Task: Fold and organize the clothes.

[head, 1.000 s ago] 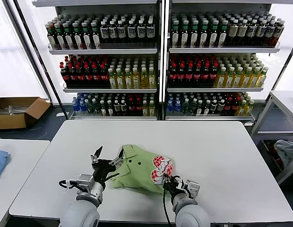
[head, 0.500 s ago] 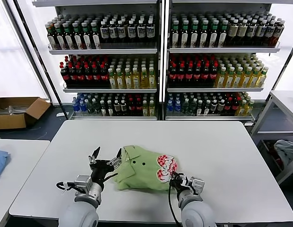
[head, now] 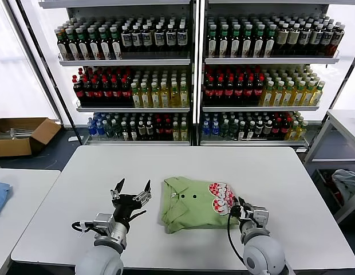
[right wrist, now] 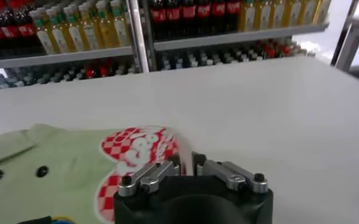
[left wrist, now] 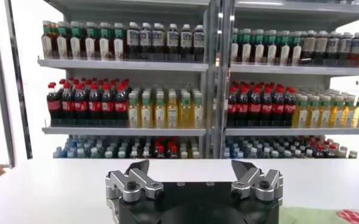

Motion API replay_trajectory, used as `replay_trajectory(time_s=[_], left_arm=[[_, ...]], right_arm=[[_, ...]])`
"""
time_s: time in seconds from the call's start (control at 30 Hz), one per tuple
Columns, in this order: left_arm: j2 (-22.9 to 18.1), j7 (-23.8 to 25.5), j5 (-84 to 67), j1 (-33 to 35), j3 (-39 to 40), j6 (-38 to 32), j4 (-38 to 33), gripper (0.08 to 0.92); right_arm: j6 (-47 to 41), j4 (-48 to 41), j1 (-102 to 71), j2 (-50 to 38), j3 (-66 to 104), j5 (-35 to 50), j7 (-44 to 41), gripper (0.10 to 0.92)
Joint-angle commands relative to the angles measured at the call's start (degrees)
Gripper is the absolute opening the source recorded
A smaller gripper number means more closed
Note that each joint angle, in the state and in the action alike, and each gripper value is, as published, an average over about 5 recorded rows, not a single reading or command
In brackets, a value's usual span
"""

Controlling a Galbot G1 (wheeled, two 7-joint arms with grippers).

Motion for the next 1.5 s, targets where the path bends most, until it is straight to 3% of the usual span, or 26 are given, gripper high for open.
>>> replay_trajectory(time_s=[0.03, 0.23, 0.53, 0.67, 1.23, 1.5], left_arm=[[-0.56, -0.05, 0.18, 0.27, 0.44, 0.05, 0.24, 0.823], [-0.60, -0.03, 0.36, 0.60, 0.54, 0.02, 0.13, 0.823], [-0.44, 0.03, 0.33, 1.45, 0.02, -0.12, 0.18, 0.823], [-0.55, 0.07, 0.36, 1.35, 0.18, -0.14, 0.58, 0.823], [-0.38, 0.48, 0.64, 1.97, 0.73, -0.13, 0.64, 0.823], [-0.35, 0.58, 0.62, 2.17, 0.30, -0.12, 0.34, 0.823]], right_arm=[[0.15, 6.82, -3.33, -0.43, 0.45, -15.12, -6.74, 0.301], [0.06, 8.44, -5.42, 3.85, -6.84, -8.64, -7.10, 0.474], [-0.01, 6.05, -7.52, 5.99, -8.63, -0.28, 0.07, 0.733], [0.07, 6.48, -8.79, 6.42, -7.05, 0.74, 1.13, 0.810], [0.73, 4.62, -11.37, 8.07, -3.60, -1.61, 2.47, 0.823], [0.52, 15.45, -12.46, 7.25, -2.86, -5.20, -1.06, 0.823]])
